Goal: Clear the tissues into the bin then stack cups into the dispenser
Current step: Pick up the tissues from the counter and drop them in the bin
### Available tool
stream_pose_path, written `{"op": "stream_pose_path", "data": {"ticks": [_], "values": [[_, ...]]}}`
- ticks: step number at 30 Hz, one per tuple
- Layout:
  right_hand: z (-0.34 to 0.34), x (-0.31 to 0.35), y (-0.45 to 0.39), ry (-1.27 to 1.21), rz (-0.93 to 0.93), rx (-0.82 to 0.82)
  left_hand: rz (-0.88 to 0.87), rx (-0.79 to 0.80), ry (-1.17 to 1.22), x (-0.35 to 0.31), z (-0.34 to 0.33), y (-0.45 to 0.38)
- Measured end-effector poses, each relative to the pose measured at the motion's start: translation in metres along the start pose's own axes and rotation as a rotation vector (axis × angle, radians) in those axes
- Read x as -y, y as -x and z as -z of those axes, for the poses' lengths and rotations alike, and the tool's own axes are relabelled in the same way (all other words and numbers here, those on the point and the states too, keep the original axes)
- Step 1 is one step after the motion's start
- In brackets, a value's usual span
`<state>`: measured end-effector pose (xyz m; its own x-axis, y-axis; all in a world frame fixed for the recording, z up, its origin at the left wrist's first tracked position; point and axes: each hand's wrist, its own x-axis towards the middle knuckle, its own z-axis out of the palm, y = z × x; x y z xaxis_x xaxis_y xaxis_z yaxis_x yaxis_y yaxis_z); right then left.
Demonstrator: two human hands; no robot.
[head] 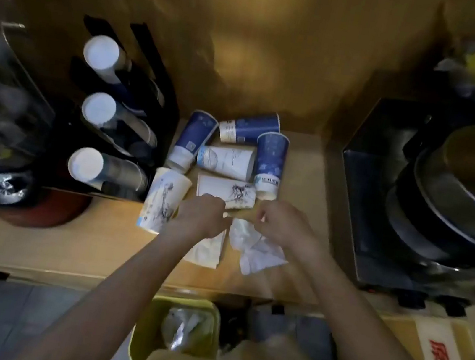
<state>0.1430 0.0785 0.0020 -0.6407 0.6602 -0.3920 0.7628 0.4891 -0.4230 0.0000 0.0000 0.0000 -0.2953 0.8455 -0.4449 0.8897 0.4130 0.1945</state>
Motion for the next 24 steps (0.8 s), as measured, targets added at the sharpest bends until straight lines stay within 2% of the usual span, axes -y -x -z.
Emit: {"op": "stream_pose_path", "data": {"ticks": [1, 6, 10, 12, 16, 19, 24], "values": [[-0.010, -0.004, 0.000, 0.029, -0.005, -0.008, 0.022, 0.025, -0.005, 0.000, -0.009, 0.003], [-0.073, -0.029, -0.005, 0.113, 0.020, -0.012, 0.049, -0.055, 0.084, 0.014, -0.077, 0.000], [-0.103, -0.042, -0.003, 0.200, 0.033, 0.083, -0.029, -0.021, -0.031, 0.033, -0.119, -0.001], [-0.114, -0.042, -0.002, 0.210, 0.052, 0.009, -0.029, -0.021, 0.009, 0.039, -0.130, 0.001], [-0.129, -0.044, 0.001, 0.238, 0.064, 0.002, 0.035, -0.129, 0.122, 0.043, -0.134, 0.013], [-0.126, -0.038, 0.008, 0.251, 0.134, -0.046, 0.073, -0.233, 0.080, 0.037, -0.131, 0.024], [-0.138, -0.033, 0.017, 0.212, 0.147, -0.157, 0.101, -0.168, 0.051, 0.043, -0.141, 0.053]]}}
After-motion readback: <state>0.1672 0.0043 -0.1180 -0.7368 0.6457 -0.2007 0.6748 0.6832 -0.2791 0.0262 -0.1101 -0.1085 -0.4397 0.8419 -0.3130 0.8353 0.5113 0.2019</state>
